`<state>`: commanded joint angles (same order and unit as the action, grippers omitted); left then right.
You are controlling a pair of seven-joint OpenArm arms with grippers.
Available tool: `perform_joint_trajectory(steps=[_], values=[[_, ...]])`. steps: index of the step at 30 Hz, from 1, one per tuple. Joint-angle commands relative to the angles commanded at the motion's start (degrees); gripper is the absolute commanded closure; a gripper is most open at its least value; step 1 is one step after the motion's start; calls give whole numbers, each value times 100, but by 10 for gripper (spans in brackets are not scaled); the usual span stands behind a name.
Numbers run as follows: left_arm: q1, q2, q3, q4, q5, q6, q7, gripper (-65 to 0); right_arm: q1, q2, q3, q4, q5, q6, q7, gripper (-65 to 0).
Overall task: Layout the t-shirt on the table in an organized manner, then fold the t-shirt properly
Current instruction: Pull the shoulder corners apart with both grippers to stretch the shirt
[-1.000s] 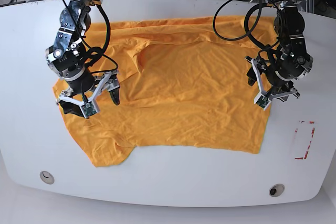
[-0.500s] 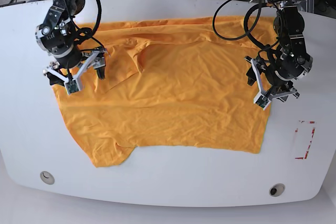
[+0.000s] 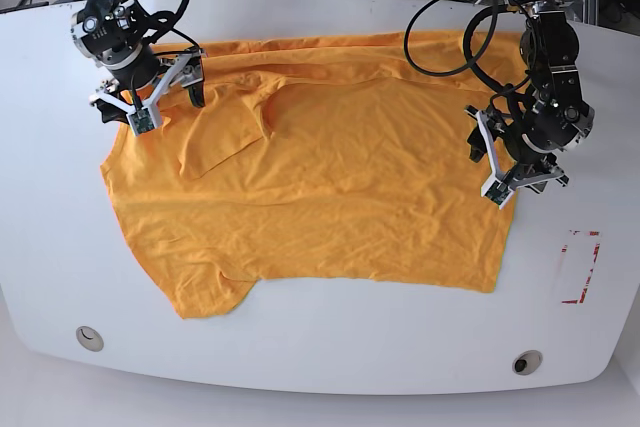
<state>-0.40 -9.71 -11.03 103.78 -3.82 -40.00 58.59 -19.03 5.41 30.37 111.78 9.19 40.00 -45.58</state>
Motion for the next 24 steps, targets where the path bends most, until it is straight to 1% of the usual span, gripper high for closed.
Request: perform_joint_trajectory(steps=[3, 5, 8, 13, 15, 21, 24], values=[[0, 0, 0, 0, 0, 0, 0, -346, -9, 26, 255, -325, 0, 0, 62, -547], [0, 0, 0, 0, 0, 0, 0, -346, -9, 149, 343, -484, 26, 0, 105, -547], [9, 0, 0, 0, 0, 0, 0, -346, -18, 308, 352, -695, 53, 0, 114, -547], [70, 0, 0, 0, 0, 0, 0, -346, -26, 369, 369, -721, -9, 0, 114, -547], [79, 0, 0, 0, 0, 0, 0, -346, -62, 484, 369, -730, -114, 0, 114, -547], [79, -9, 0, 0, 0, 0, 0, -346, -105, 651, 378, -738, -123, 0, 123, -547], [79, -9, 0, 0, 0, 0, 0, -346, -158, 703, 378, -932, -114, 0, 132, -547]])
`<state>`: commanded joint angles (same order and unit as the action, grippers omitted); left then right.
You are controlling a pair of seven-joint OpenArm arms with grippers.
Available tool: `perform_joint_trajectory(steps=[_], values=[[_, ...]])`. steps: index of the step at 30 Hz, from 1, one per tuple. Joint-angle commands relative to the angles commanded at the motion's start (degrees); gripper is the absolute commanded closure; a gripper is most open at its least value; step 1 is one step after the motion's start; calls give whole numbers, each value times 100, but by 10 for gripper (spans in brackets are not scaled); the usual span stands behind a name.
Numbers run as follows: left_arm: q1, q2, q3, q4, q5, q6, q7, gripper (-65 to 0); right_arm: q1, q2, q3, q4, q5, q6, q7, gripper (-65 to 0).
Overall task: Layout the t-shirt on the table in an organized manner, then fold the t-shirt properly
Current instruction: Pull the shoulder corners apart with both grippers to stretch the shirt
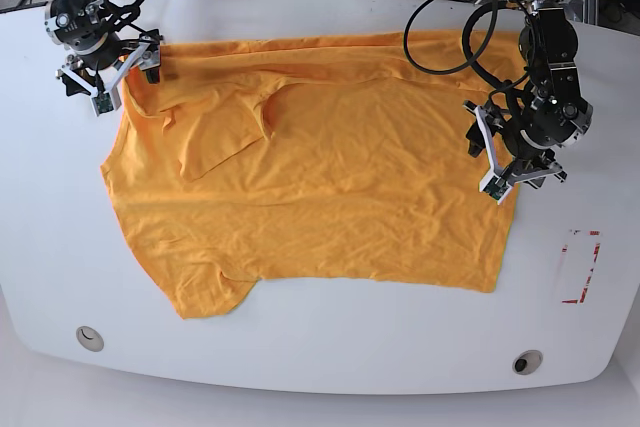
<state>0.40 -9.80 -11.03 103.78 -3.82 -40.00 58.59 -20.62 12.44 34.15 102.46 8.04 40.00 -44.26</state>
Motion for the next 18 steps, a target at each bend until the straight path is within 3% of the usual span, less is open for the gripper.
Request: perform_joint_trajectory(steps=[6, 13, 18], values=[[9, 0, -9, 0, 0, 0, 0, -346, -18, 88, 0, -352, -9, 0, 9, -531], [9, 0, -9, 0, 0, 0, 0, -346, -53, 88, 0, -422, -9, 0, 9, -400], [9, 0, -9, 0, 0, 0, 0, -346, -53, 88, 0, -422, -9, 0, 9, -341]])
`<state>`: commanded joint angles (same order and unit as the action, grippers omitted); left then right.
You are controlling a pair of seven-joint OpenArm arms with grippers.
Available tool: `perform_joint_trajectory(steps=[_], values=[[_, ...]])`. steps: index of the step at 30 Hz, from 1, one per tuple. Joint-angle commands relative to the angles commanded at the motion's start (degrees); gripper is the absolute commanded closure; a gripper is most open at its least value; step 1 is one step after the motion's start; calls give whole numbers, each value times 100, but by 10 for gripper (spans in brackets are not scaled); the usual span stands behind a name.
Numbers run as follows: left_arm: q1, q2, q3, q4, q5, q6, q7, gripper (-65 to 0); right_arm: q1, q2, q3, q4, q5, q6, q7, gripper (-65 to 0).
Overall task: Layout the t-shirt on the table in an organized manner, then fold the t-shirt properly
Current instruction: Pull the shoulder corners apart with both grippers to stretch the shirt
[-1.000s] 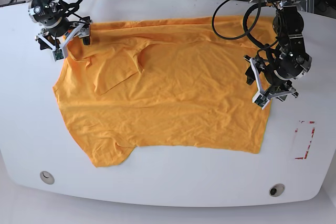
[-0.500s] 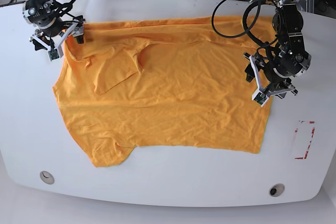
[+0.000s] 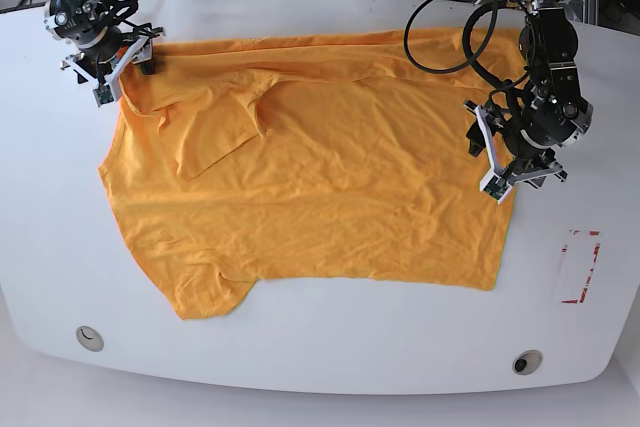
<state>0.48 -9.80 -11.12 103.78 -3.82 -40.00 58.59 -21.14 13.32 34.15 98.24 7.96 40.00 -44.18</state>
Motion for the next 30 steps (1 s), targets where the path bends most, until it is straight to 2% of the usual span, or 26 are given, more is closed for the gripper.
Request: perform_joint_trajectory(steps=[9, 14, 23, 30], values=[[53, -26, 0, 9, 0, 0, 26, -346, 0, 18, 0, 0, 0, 0, 0, -230], [123, -35, -26, 26, 0, 0, 53, -346, -9, 18, 0, 0, 0, 0, -9, -231], [651, 9, -316, 352, -9, 0, 563, -346, -9, 0, 0, -9, 0, 0, -9, -231], [932, 202, -1046, 554, -18, 0, 809, -346, 9, -9, -9, -9, -9, 0, -9, -231]])
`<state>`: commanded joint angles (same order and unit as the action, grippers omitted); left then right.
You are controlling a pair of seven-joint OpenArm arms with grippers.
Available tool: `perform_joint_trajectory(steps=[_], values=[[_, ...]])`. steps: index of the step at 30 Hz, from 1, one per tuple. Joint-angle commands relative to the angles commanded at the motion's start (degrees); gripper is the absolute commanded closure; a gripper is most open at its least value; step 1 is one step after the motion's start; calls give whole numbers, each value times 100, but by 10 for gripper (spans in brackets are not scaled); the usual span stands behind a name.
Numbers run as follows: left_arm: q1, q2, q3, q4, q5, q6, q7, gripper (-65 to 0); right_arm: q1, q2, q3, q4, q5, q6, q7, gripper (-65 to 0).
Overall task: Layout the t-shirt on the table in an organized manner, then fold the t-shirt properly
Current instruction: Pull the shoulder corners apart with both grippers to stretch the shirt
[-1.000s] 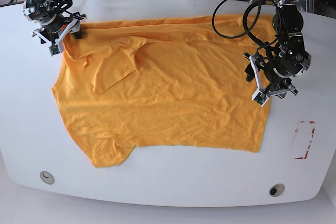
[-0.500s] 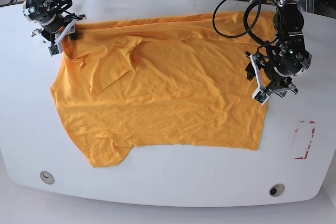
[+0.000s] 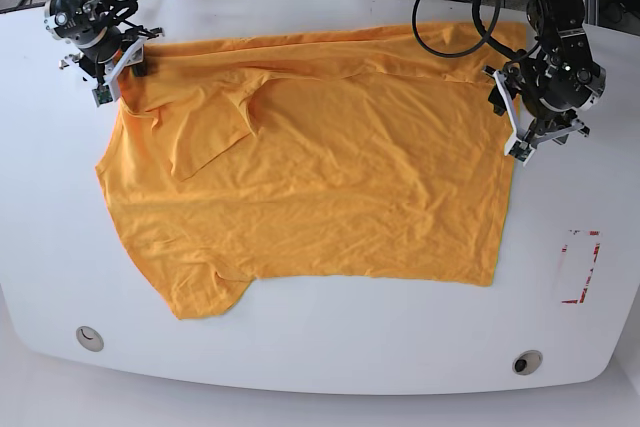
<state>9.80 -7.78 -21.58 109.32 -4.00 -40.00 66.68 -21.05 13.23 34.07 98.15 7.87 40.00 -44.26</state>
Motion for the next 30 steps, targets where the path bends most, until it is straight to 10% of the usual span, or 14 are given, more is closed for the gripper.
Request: perform_joint_trajectory(steps=[30], values=[[958, -141, -158, -44, -905, 0, 167, -346, -18, -18, -18, 0, -9, 0, 0, -225]])
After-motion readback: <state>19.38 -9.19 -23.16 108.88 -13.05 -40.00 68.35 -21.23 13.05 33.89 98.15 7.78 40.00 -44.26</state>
